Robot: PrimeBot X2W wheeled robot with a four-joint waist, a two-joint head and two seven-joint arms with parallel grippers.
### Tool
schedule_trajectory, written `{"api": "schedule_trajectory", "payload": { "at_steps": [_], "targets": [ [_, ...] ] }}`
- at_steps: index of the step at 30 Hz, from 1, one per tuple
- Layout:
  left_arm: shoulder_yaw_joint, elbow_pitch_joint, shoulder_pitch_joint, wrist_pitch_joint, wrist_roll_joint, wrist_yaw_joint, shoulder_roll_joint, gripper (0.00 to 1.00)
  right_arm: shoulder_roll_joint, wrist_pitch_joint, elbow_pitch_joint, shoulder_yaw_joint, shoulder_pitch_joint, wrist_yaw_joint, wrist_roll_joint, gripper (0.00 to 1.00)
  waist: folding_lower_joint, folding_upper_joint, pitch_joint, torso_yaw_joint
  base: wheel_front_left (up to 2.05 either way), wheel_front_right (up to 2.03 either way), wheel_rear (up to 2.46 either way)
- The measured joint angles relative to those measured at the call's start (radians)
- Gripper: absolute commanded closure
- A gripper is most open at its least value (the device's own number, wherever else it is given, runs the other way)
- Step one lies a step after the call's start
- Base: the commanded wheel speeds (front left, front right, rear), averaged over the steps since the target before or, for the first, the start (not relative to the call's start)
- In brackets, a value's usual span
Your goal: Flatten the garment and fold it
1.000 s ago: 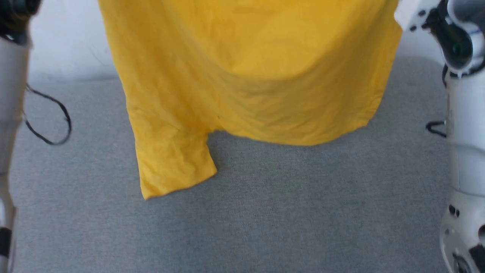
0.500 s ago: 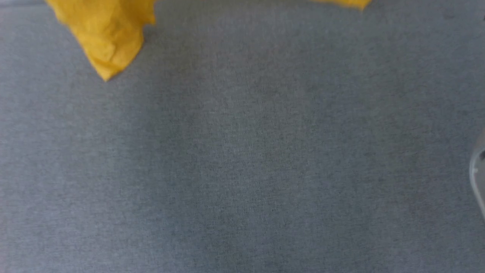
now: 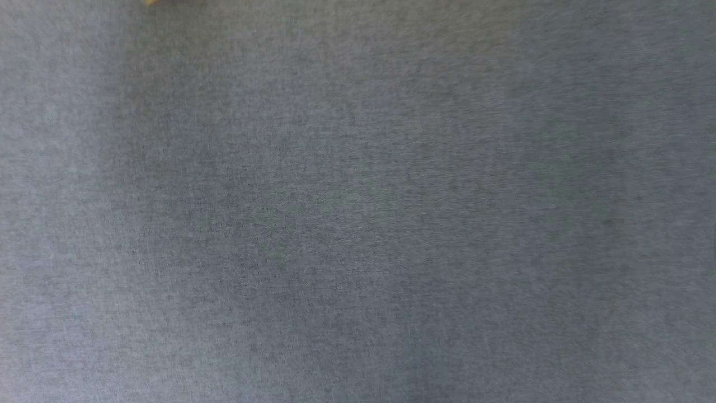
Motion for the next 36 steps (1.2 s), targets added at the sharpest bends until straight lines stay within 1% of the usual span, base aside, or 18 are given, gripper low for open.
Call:
{"api": "schedule_trajectory", "payload": {
  "at_steps": [3,6,8,11,15,17,21,23,26,31,36],
  "targets": [
    [0.016,-0.006,0.053,-0.029,-0.028,-0.010,0.002,1.00,-0.003,-0.047,0.002,0.027,0.000,0.000,0.012,1.00,0.0000,0.0000,0.034,0.016,0.00,0.00,0.00],
    [0.028,-0.038,0.148,-0.046,-0.046,-0.023,0.010,1.00,-0.010,-0.090,-0.016,0.071,0.040,0.000,0.056,1.00,0.0000,0.0000,0.046,0.036,0.00,0.00,0.00],
    [0.040,-0.076,0.233,-0.053,-0.056,-0.026,0.022,1.00,-0.015,-0.109,-0.046,0.097,0.102,0.000,0.106,1.00,0.0000,0.0000,0.039,0.043,0.00,0.00,0.00],
    [0.067,-0.155,0.394,-0.058,-0.086,-0.025,0.039,1.00,-0.046,-0.114,-0.131,0.127,0.243,0.000,0.191,1.00,-0.0003,0.0000,0.013,0.053,0.00,0.00,0.00],
    [0.105,-0.296,0.646,-0.062,-0.112,0.018,0.063,1.00,-0.099,-0.079,-0.294,0.125,0.487,0.000,0.287,1.00,-0.0004,0.0000,-0.040,0.061,0.00,0.00,0.00],
    [0.118,-0.373,0.777,-0.062,-0.117,0.056,0.073,1.00,-0.114,-0.049,-0.398,0.096,0.626,0.000,0.323,1.00,-0.0004,0.0000,-0.073,0.061,0.00,0.00,0.00],
    [0.146,-0.506,1.022,-0.062,-0.121,0.135,0.081,1.00,-0.107,-0.003,-0.575,0.014,0.884,0.000,0.363,1.00,-0.0006,0.0000,-0.144,0.059,0.00,0.00,0.00],
    [0.157,-0.553,1.135,-0.062,-0.134,0.166,0.084,1.00,-0.083,0.015,-0.634,-0.021,0.995,0.000,0.385,1.00,-0.0006,0.0000,-0.178,0.058,0.00,0.00,0.00],
    [0.153,-0.597,1.294,-0.052,-0.160,0.186,0.084,1.00,-0.056,0.041,-0.686,-0.044,1.146,0.000,0.402,1.00,-0.0007,0.0000,-0.228,0.056,0.00,0.00,0.00],
    [0.118,-0.646,1.506,0.016,-0.191,0.200,0.096,1.00,-0.034,0.092,-0.720,-0.057,1.350,0.000,0.435,1.00,-0.0006,0.0000,-0.304,0.055,0.00,0.00,0.00],
    [0.080,-0.685,1.652,0.123,-0.237,0.203,0.138,1.00,-0.022,0.150,-0.730,-0.075,1.483,0.000,0.489,1.00,-0.0005,0.0000,-0.371,0.055,0.00,0.00,0.00]
  ]
}}
